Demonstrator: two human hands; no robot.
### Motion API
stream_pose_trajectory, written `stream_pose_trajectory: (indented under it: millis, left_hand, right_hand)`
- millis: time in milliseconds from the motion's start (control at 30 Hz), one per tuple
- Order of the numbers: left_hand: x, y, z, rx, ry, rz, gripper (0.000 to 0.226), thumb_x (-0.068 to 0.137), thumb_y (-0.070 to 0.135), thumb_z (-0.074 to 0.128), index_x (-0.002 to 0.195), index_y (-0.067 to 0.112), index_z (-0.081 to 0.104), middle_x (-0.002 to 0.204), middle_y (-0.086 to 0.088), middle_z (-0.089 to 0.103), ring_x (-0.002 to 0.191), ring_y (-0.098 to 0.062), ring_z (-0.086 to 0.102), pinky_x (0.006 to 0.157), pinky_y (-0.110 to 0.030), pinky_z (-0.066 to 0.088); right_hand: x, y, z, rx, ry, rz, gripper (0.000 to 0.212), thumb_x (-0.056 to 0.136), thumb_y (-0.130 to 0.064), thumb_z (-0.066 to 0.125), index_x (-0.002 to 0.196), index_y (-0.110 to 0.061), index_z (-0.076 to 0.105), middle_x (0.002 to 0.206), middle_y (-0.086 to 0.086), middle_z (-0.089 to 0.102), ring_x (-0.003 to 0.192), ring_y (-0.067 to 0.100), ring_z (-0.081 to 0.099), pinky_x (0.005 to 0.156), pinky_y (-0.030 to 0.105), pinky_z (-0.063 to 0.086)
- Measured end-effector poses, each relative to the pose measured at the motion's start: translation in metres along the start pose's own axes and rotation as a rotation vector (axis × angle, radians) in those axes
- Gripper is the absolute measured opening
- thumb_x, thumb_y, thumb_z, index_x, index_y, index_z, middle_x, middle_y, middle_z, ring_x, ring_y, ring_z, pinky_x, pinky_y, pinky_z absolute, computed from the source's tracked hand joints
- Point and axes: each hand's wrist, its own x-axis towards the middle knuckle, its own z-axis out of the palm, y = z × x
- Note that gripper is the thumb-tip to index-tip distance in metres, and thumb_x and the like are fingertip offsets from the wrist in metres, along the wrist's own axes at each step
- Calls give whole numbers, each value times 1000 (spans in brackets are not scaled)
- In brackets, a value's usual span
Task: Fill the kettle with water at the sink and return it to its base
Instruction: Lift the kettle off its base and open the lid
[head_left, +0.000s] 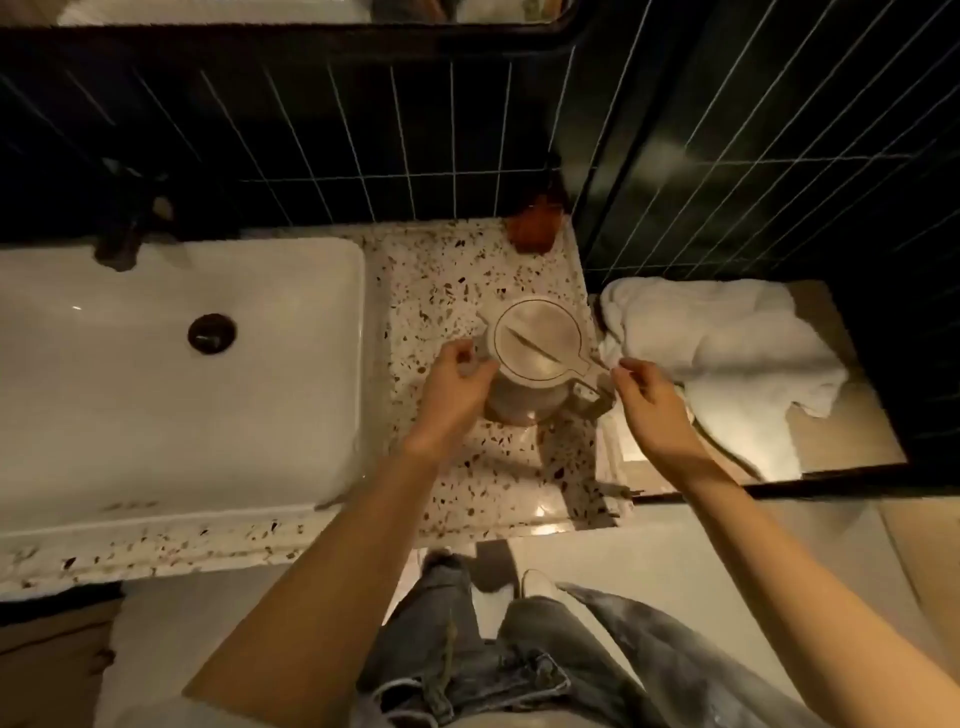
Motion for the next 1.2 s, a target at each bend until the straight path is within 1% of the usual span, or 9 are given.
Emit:
stream_pose_trajectory:
  millis: [67, 167, 267, 400, 600, 700, 900, 1100, 1200]
  left_hand:
    - [14, 4, 0, -55, -60, -63, 58, 93, 41, 57, 143, 19, 38, 135, -1, 48, 120, -19, 49, 90, -30, 48]
    - [31, 7, 3, -126, -153, -178, 64, 93, 43, 57, 148, 19, 33, 142, 0, 46, 117, -16, 46, 86, -33, 45]
    - [46, 9, 10, -136, -187, -221, 72, 90, 46, 59, 151, 21, 31, 150, -1, 42, 132, -23, 43, 92, -39, 41]
    - [58, 2, 18, -146, -161, -235, 72, 88, 41, 64, 150, 20, 33, 148, -1, 45, 132, -23, 44, 94, -35, 41]
    - [69, -5, 14, -186, -179, -244, 79, 72, 52, 73, 143, 29, 47, 139, 7, 55, 125, -19, 52, 91, -36, 51]
    - [74, -2, 13, -270, -200, -275, 55, 77, 36, 76, 129, 27, 62, 123, 4, 68, 115, -21, 60, 86, -40, 53]
    - [67, 9, 18, -419, -192, -281, 30, 84, 19, 71, 112, 29, 68, 117, 4, 70, 111, -19, 61, 71, -32, 48]
    - [50, 29, 4, -502, -134, -174, 26, 85, 17, 70, 110, 22, 67, 116, -2, 70, 110, -21, 62, 84, -30, 48]
    - [34, 45, -13, -597, -73, -110, 41, 88, 10, 65, 122, 25, 47, 107, -2, 69, 101, -17, 65, 82, -25, 49]
  right_hand:
    - [5, 1, 5, -2, 0, -2, 36, 96, -37, 45, 116, -11, 61, 111, 3, 66, 104, 18, 61, 78, 18, 43]
    - [7, 9, 11, 19, -40, 50, 31, 90, -40, 53, 100, -14, 66, 99, 9, 72, 96, 23, 67, 87, 36, 50]
    - [8, 7, 8, 25, -55, 59, 36, 88, -38, 56, 95, -3, 65, 94, 16, 72, 92, 27, 67, 79, 32, 48]
    - [11, 11, 5, 12, -137, 86, 37, 90, -43, 54, 94, -9, 68, 94, 9, 72, 92, 19, 66, 78, 22, 45]
    - [21, 21, 7, 52, -161, 27, 45, 87, -49, 54, 89, -6, 67, 90, 15, 69, 86, 27, 65, 84, 40, 48]
    - [22, 20, 7, 174, -213, 15, 48, 89, -36, 55, 85, 12, 58, 78, 20, 59, 73, 25, 56, 77, 39, 43]
    - [20, 19, 11, 296, -233, -3, 45, 90, -34, 52, 71, 7, 51, 71, 13, 52, 72, 20, 52, 79, 39, 39]
    - [12, -9, 5, 426, -227, -133, 49, 92, -30, 50, 66, 11, 47, 63, 14, 50, 65, 23, 49, 76, 39, 38]
    - [3, -35, 7, 480, -260, -198, 45, 91, -23, 49, 59, 9, 43, 58, 13, 43, 58, 22, 41, 65, 31, 36]
